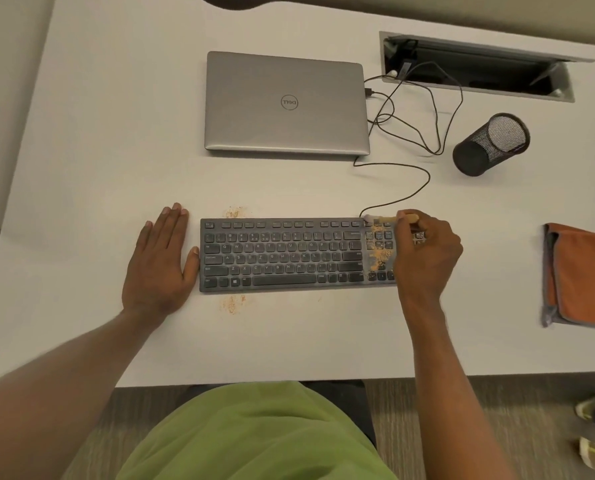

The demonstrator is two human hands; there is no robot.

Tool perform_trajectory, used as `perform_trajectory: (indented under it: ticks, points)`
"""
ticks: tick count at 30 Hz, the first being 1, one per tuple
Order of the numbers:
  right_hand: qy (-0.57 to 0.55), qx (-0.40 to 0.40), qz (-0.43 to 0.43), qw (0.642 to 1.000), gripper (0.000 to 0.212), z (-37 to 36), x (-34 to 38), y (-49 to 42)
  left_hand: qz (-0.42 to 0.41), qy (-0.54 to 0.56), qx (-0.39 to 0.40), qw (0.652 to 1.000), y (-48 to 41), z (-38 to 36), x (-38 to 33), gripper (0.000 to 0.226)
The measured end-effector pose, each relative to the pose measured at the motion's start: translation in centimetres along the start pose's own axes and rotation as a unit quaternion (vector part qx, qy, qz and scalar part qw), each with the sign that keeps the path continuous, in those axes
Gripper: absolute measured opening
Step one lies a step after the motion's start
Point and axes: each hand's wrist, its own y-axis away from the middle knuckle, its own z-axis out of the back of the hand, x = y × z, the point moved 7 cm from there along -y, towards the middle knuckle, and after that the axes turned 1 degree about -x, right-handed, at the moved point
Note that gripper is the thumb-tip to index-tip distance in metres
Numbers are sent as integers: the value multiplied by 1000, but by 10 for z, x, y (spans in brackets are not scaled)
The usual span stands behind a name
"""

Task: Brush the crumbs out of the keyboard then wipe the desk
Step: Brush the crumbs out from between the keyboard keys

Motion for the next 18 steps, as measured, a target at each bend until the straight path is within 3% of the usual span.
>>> perform_trajectory:
  ticks: [8, 14, 18]
  points:
    - [-15, -3, 23, 1000, 19, 7, 10, 8, 1, 3, -2, 1000, -1, 0, 1, 70]
    - [36, 44, 111, 992, 9, 0, 20, 19, 2, 1, -2, 1000, 0, -1, 1, 70]
    - [49, 46, 97, 993, 9, 7, 18, 21, 1, 2, -4, 1000, -1, -1, 1, 70]
